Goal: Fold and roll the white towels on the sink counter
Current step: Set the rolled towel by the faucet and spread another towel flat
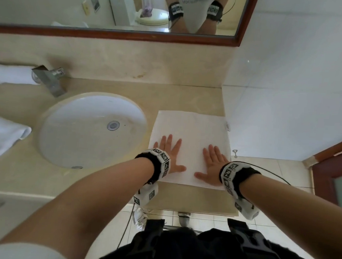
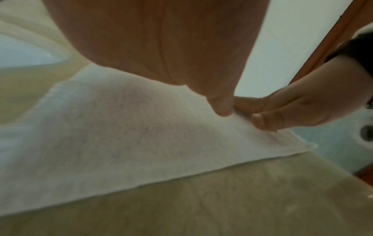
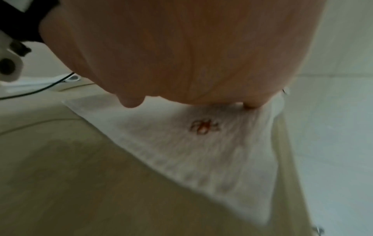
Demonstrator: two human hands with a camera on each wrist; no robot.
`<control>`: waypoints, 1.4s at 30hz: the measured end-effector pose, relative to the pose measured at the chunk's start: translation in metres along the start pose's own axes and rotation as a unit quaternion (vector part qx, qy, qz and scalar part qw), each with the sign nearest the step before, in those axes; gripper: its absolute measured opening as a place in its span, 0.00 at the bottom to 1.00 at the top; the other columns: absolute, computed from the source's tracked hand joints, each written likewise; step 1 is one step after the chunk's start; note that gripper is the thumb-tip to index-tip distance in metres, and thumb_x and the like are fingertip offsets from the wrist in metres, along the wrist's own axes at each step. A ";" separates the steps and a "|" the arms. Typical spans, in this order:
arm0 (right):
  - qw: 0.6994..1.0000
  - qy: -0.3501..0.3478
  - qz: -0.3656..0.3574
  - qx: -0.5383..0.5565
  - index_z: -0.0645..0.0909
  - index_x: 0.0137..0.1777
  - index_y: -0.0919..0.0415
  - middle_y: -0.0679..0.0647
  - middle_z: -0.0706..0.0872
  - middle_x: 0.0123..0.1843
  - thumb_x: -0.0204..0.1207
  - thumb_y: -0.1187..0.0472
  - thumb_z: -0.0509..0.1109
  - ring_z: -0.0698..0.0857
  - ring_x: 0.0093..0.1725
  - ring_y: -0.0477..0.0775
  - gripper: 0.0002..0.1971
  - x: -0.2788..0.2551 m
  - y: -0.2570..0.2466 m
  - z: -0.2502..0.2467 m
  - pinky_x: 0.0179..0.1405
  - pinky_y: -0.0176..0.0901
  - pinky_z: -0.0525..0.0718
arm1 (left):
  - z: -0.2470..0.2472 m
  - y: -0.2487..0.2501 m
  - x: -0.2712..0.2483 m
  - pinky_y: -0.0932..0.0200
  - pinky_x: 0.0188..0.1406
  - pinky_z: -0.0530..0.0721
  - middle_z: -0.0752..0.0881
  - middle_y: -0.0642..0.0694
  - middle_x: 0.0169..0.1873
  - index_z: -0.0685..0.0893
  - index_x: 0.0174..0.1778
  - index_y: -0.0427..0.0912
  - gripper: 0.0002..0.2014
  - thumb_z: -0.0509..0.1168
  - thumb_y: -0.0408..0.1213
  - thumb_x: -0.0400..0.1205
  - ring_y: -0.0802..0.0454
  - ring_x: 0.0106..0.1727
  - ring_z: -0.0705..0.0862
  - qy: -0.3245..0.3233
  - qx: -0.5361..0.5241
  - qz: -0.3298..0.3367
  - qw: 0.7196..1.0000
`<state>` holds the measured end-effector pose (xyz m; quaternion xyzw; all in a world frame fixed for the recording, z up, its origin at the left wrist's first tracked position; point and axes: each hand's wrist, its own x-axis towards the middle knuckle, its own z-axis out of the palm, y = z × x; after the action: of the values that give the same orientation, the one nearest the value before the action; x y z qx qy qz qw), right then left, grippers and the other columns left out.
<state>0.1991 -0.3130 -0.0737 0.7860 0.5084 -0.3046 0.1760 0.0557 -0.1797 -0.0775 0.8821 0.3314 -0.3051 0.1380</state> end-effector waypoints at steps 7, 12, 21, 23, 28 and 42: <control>0.994 0.006 0.094 0.051 0.25 0.81 0.61 0.58 0.25 0.82 0.77 0.29 0.51 0.30 0.82 0.59 0.51 -0.004 0.024 -0.006 0.83 0.53 0.38 | 0.007 -0.032 -0.003 0.36 0.81 0.42 0.25 0.43 0.79 0.26 0.79 0.49 0.56 0.55 0.74 0.72 0.34 0.80 0.30 -0.047 0.014 -0.077 0.996; 0.997 -0.011 0.057 0.055 0.26 0.81 0.61 0.59 0.24 0.82 0.78 0.30 0.49 0.29 0.82 0.59 0.49 0.002 0.002 -0.006 0.83 0.54 0.39 | 0.002 -0.036 0.000 0.34 0.80 0.43 0.24 0.41 0.78 0.25 0.78 0.51 0.59 0.53 0.78 0.67 0.35 0.81 0.31 -0.083 0.019 -0.101 0.991; 0.993 0.029 0.029 0.109 0.32 0.83 0.60 0.55 0.31 0.85 0.86 0.43 0.45 0.33 0.84 0.55 0.36 0.006 0.026 -0.034 0.82 0.50 0.40 | -0.026 -0.031 0.001 0.33 0.78 0.35 0.27 0.36 0.79 0.29 0.80 0.43 0.51 0.55 0.66 0.78 0.32 0.80 0.30 -0.016 0.043 -0.124 0.991; 0.996 0.038 0.015 0.076 0.32 0.83 0.61 0.56 0.30 0.84 0.86 0.46 0.46 0.32 0.83 0.55 0.35 -0.002 0.034 -0.038 0.82 0.49 0.40 | -0.030 -0.019 0.008 0.38 0.80 0.37 0.26 0.39 0.79 0.29 0.80 0.44 0.46 0.55 0.57 0.82 0.38 0.80 0.29 0.050 -0.004 -0.068 0.996; 0.999 -0.049 -0.020 0.015 0.29 0.83 0.60 0.55 0.27 0.83 0.84 0.50 0.52 0.31 0.83 0.54 0.39 -0.011 0.018 -0.016 0.83 0.48 0.38 | -0.004 -0.024 0.012 0.41 0.81 0.37 0.25 0.42 0.79 0.29 0.80 0.47 0.47 0.52 0.66 0.79 0.40 0.80 0.27 -0.011 0.008 -0.012 1.000; 0.999 -0.051 -0.006 -0.019 0.26 0.81 0.58 0.55 0.24 0.82 0.81 0.38 0.53 0.29 0.82 0.55 0.46 0.015 -0.020 -0.021 0.83 0.50 0.39 | -0.001 -0.022 0.024 0.40 0.80 0.35 0.27 0.43 0.80 0.31 0.81 0.49 0.45 0.51 0.66 0.80 0.40 0.80 0.28 0.028 -0.007 0.002 1.000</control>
<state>0.1920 -0.2820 -0.0668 0.7628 0.5095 -0.3352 0.2147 0.0557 -0.1507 -0.0929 0.8900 0.3352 -0.2776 0.1356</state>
